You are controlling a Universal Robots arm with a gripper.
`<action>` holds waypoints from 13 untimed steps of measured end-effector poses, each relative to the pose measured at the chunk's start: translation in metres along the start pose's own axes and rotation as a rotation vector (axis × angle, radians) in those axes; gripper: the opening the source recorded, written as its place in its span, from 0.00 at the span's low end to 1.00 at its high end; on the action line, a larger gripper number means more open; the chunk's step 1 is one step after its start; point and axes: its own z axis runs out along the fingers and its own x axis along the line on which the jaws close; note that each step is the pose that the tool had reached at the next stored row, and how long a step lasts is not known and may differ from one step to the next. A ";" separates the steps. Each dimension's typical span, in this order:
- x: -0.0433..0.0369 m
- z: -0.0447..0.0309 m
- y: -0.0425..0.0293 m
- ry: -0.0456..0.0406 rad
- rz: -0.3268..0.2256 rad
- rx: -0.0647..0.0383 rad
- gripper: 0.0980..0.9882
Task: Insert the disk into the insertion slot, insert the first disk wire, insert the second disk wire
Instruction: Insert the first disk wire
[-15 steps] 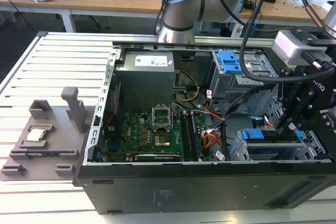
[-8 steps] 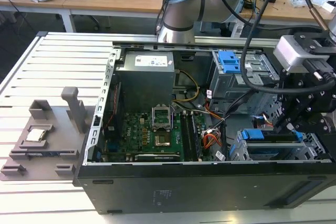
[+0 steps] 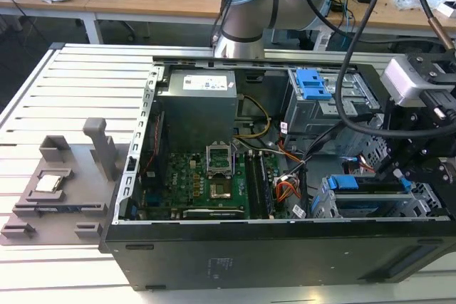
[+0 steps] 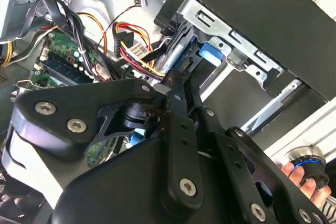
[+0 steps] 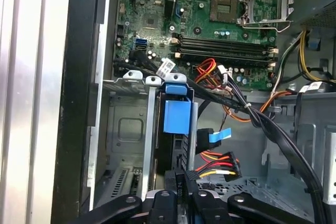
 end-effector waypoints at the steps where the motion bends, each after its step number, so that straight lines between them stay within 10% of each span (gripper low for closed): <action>1: -0.0001 0.0004 -0.0003 0.0000 0.000 0.000 0.09; 13: -0.0040 0.0018 -0.0070 -0.0002 0.000 0.000 0.09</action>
